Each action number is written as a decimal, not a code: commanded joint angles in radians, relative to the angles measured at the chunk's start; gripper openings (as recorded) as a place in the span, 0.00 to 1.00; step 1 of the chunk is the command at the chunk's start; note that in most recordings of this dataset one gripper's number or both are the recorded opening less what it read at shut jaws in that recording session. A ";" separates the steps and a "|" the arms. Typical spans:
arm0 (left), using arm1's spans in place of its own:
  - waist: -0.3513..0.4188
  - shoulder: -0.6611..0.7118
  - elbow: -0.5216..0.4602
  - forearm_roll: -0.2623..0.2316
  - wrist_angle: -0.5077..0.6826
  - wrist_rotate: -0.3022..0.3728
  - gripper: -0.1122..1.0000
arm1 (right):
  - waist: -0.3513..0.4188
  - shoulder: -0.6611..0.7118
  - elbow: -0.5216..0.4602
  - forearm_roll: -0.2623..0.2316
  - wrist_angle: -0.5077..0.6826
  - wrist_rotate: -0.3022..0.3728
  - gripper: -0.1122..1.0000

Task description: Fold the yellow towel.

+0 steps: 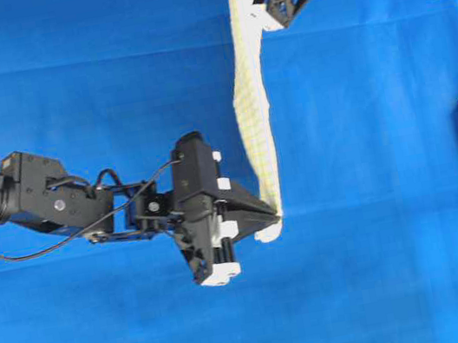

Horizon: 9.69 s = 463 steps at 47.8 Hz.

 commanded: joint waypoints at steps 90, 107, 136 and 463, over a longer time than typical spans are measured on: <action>0.225 -0.431 0.288 0.006 0.198 0.146 0.72 | 0.143 -0.301 0.153 -0.061 0.020 0.032 0.76; 0.380 -0.451 0.313 0.006 0.215 0.247 0.72 | 0.218 -0.394 0.278 -0.031 -0.014 0.089 0.76; 0.554 -0.235 0.244 0.006 0.155 0.252 0.73 | 0.075 -0.117 0.167 0.006 -0.089 0.094 0.76; 0.245 -1.534 0.822 0.000 0.552 0.360 0.83 | 0.449 -1.200 0.719 0.348 0.143 -0.345 0.73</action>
